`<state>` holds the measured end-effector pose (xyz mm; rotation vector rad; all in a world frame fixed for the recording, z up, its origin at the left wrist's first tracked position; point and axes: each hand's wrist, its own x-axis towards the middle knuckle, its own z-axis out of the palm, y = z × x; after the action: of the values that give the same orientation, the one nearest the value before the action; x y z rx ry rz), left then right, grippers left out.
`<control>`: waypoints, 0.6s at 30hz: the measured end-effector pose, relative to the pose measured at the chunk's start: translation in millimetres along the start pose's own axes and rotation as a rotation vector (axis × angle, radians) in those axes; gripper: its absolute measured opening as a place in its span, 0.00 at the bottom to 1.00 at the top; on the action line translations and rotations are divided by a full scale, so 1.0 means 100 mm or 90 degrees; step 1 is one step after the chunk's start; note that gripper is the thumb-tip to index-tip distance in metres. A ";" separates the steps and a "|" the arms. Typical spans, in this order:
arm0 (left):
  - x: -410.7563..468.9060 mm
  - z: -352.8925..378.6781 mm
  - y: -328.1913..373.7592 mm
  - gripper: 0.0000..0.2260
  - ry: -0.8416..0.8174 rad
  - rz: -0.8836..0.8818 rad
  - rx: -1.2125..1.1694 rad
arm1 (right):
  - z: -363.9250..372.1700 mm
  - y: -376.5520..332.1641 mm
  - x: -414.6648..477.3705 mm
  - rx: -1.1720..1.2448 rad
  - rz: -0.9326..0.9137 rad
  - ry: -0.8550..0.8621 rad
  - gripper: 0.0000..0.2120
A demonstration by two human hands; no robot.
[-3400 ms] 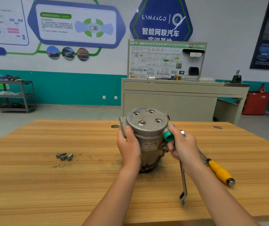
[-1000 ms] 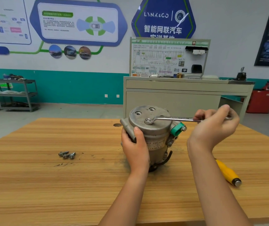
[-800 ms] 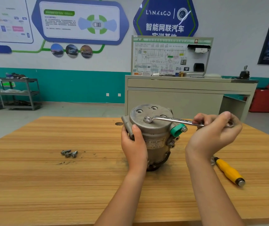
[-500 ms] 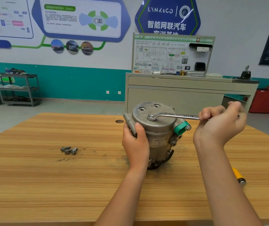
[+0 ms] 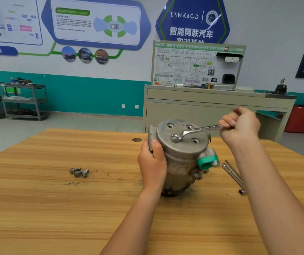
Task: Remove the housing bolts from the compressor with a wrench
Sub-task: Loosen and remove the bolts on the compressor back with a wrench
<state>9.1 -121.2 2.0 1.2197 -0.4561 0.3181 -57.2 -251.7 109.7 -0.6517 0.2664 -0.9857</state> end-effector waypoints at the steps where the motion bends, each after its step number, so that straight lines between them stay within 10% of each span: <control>1: 0.03 -0.02 -0.01 0.12 -0.008 0.004 0.000 | 0.04 0.02 0.07 -0.052 -0.007 -0.003 0.11; 10: 0.11 -0.03 -0.04 0.13 -0.006 -0.035 -0.001 | 0.66 0.29 0.61 -1.185 -0.251 -0.156 0.17; 15: 0.03 0.05 0.04 0.12 -0.066 -0.030 0.037 | 1.16 0.81 0.37 -1.338 -0.262 -0.354 0.21; 18: 0.01 0.12 0.05 0.09 -0.079 -0.020 0.079 | 1.34 1.07 -0.19 -1.293 -0.473 -0.488 0.13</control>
<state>5.9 -130.9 10.0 1.3713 -0.5296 0.2474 71.3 -142.7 146.0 -3.0544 0.2671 -0.7535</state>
